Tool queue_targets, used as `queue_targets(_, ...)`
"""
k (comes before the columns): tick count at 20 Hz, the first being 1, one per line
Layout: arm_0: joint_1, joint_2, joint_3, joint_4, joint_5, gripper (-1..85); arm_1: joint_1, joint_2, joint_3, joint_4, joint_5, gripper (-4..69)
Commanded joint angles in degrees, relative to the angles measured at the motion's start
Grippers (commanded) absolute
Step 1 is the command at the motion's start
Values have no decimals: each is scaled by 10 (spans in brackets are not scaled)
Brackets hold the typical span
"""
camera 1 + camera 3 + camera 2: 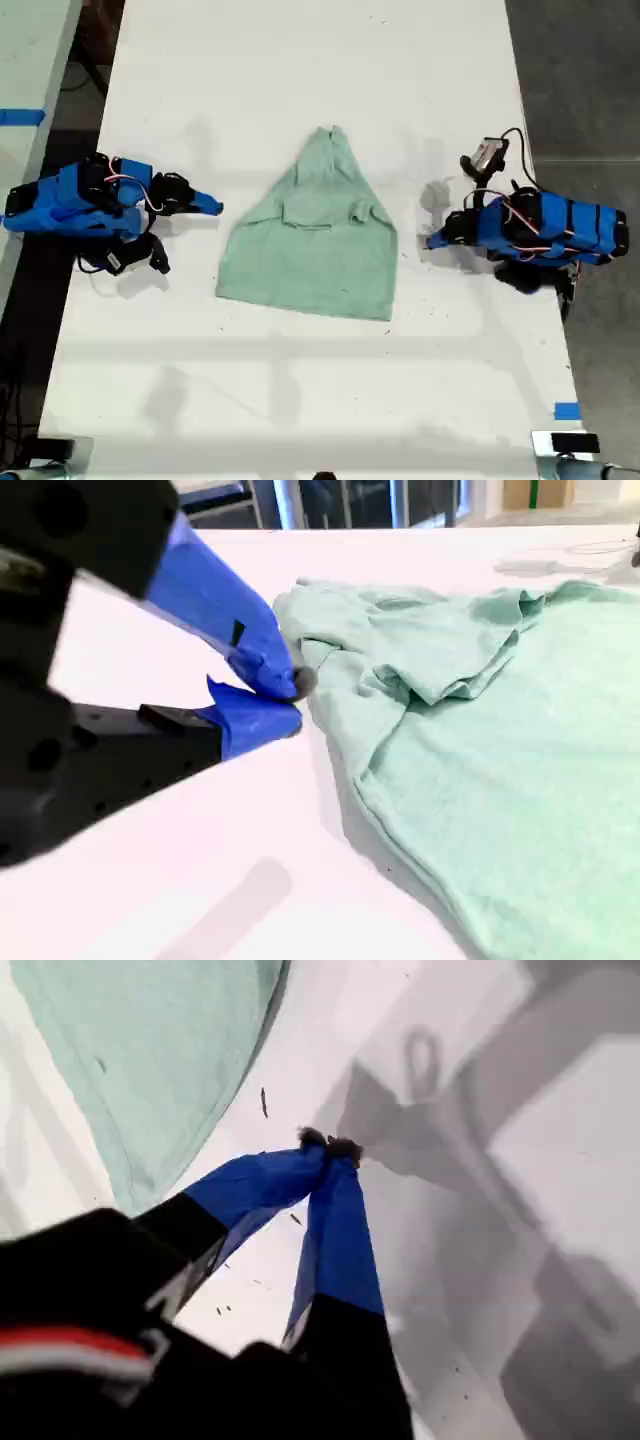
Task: Fold t shirt
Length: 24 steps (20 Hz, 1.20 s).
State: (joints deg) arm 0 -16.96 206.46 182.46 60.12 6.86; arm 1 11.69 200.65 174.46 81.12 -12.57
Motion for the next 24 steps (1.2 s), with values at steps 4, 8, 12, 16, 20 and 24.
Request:
queue_targets(4, -4, 3, 3, 0, -8, -3, -81, 3, 26, -25, 102, -8)
queue_targets(8, -4, 3, 3, 0, -8, -3, -69, 2, 23, -25, 131, -12)
queue_targets(12, -13, 3, 3, 0, -5, -3, -63, -61, -79, -62, 91, -6)
queue_targets(16, -10, 3, 3, 0, -6, -3, -61, -403, -254, -150, 82, 208)
queue_targets(20, -10, 3, 3, 0, -5, -3, -66, -577, -313, -281, 57, 215)
queue_targets(24, -9, 3, 2, 0, -5, -3, -59, -796, -413, -305, 47, 217)
